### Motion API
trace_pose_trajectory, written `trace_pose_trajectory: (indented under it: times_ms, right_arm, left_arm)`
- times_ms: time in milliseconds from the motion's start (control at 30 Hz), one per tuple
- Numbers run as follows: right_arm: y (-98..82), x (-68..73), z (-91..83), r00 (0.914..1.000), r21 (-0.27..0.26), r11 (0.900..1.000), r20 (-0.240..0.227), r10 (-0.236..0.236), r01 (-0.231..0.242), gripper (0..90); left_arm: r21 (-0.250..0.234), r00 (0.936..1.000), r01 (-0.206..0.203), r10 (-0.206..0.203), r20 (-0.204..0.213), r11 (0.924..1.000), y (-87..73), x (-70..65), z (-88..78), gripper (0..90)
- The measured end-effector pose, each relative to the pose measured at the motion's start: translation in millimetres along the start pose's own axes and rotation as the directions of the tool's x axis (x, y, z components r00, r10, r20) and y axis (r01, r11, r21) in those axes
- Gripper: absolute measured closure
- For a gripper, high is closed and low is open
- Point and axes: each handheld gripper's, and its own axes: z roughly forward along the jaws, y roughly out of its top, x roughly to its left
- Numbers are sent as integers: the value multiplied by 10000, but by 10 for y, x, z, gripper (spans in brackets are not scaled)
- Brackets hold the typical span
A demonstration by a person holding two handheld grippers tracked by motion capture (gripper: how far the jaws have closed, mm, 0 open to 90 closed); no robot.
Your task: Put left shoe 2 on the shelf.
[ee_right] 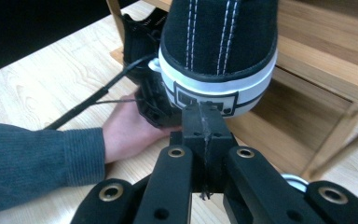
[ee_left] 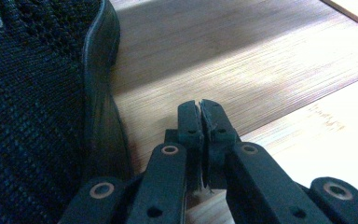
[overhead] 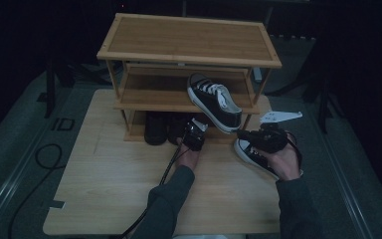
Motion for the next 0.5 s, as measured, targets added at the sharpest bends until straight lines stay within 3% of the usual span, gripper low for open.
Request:
trace_pose_trajectory:
  times_ms: [267, 500]
  right_arm:
    - [166, 100, 175, 9989, -30, 9995, -345, -324, 323, 900]
    - [242, 103, 322, 9976, -124, 9994, -610, -318, 311, 900]
  left_arm:
    - [-9, 10000, 44, -44, -21, 10000, -2, 2, 0, 875]
    - [-10, 10000, 50, -50, 2, 10000, -2, 4, -1, 875]
